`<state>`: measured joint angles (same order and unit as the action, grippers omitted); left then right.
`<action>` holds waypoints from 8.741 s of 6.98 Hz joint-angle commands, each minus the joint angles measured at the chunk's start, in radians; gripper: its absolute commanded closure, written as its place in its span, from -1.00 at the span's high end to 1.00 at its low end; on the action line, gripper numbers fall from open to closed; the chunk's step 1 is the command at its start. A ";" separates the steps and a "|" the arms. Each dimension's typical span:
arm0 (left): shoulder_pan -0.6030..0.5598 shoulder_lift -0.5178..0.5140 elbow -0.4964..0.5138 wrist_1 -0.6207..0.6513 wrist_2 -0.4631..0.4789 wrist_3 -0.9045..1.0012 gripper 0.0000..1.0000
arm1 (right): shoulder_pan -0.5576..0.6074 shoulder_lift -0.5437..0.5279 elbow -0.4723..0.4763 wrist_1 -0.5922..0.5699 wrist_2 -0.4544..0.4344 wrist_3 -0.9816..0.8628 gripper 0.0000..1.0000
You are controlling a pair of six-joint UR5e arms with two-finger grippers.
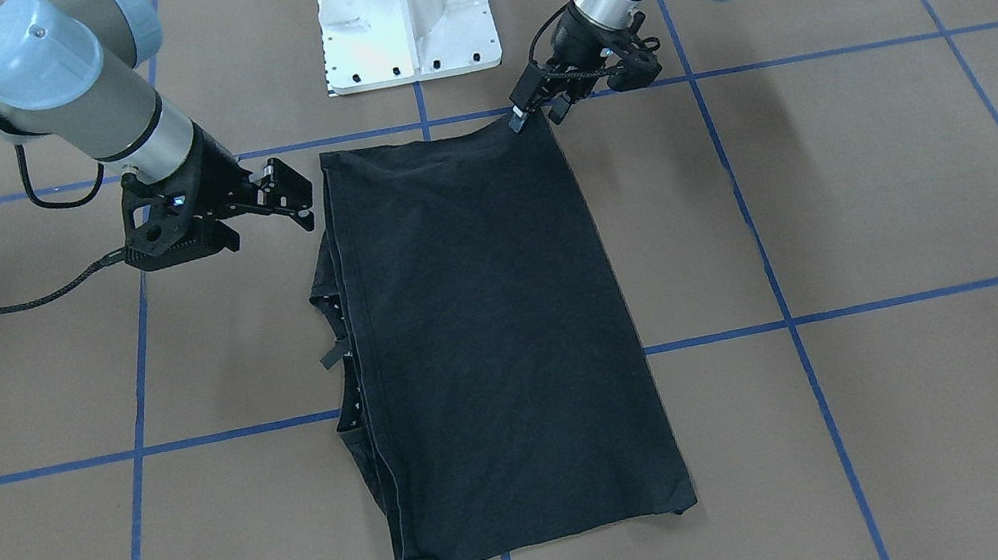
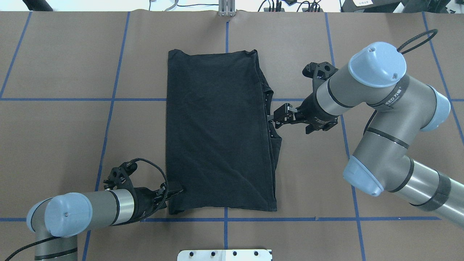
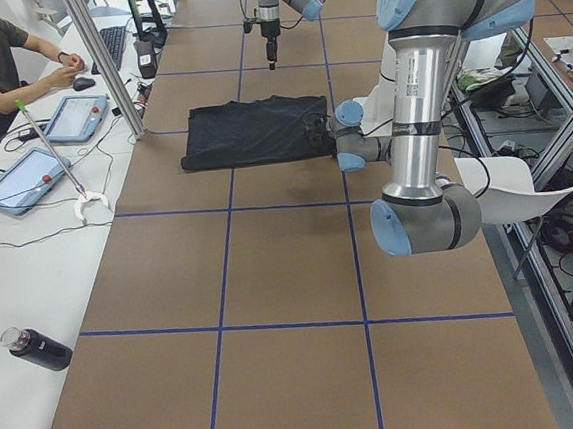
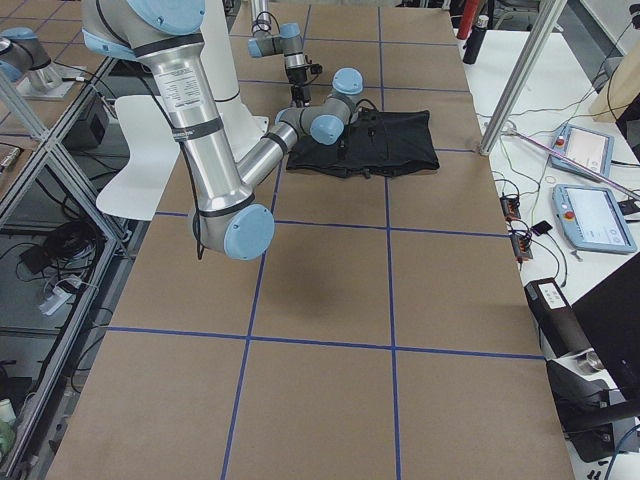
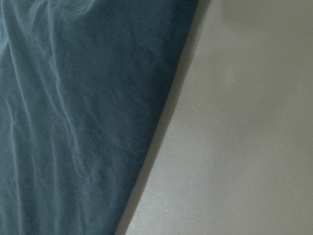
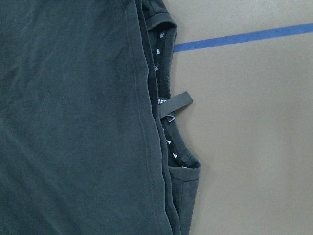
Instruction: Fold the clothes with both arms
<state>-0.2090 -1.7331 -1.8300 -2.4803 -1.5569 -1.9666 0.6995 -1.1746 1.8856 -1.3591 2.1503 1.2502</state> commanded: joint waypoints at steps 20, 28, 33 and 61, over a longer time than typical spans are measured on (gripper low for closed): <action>0.026 -0.009 -0.006 0.034 -0.003 0.002 -0.59 | 0.000 -0.008 -0.006 -0.002 0.002 -0.017 1.00; 0.026 -0.009 -0.084 0.104 -0.014 0.003 -1.00 | -0.279 0.004 0.024 0.002 -0.261 0.273 1.00; 0.028 -0.013 -0.081 0.104 -0.014 0.003 -1.00 | -0.434 0.006 -0.029 -0.006 -0.386 0.350 1.00; 0.025 -0.014 -0.080 0.104 -0.012 0.003 -1.00 | -0.419 0.003 -0.045 -0.038 -0.345 0.348 0.98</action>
<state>-0.1827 -1.7472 -1.9097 -2.3761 -1.5693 -1.9635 0.2816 -1.1719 1.8414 -1.3901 1.8055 1.5984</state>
